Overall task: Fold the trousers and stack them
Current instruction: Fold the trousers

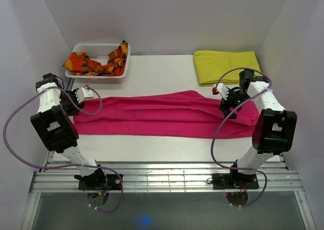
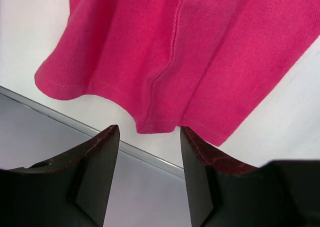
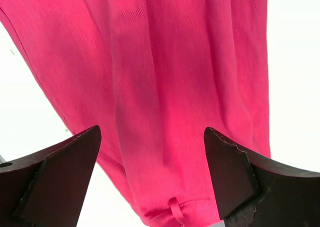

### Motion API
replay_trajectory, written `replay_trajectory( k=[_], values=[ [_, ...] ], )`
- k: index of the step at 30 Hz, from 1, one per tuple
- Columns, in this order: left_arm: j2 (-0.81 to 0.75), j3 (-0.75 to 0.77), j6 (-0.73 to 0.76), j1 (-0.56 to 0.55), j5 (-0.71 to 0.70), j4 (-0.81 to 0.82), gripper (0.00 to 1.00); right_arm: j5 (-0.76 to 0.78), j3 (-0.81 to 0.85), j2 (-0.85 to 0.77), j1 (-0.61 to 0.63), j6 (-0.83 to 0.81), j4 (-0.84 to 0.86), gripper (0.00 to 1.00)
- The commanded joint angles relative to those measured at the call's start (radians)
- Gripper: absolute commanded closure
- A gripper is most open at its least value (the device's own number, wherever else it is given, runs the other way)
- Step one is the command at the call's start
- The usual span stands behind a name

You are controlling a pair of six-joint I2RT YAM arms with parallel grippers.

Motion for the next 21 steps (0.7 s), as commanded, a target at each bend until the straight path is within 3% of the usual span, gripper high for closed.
replay_trajectory(
  k=[1, 5, 10, 16, 19, 20, 21],
  values=[
    [0.030, 0.049, 0.004, 0.005, 0.056, -0.024, 0.37, -0.006, 0.004, 0.007, 0.067, 0.047, 0.040, 0.11],
    [0.067, 0.073, 0.024, 0.005, 0.063, -0.047, 0.35, 0.061, -0.051, 0.012, 0.129, 0.047, 0.087, 0.07],
    [0.120, 0.095, 0.044, 0.005, 0.048, -0.044, 0.35, 0.132, -0.084, 0.027, 0.149, 0.049, 0.164, 0.16],
    [0.156, 0.072, 0.069, 0.006, -0.015, 0.028, 0.34, 0.166, -0.096, 0.033, 0.149, 0.035, 0.169, 0.44],
    [0.168, 0.072, 0.086, 0.005, -0.026, 0.060, 0.34, 0.180, -0.108, 0.032, 0.151, 0.027, 0.176, 0.64],
    [0.177, 0.073, 0.092, 0.005, -0.030, 0.059, 0.34, 0.183, -0.110, 0.032, 0.151, 0.024, 0.179, 0.78],
    [0.182, 0.075, 0.098, 0.005, -0.033, 0.060, 0.35, 0.186, -0.110, 0.032, 0.151, 0.021, 0.178, 0.85]
  ],
)
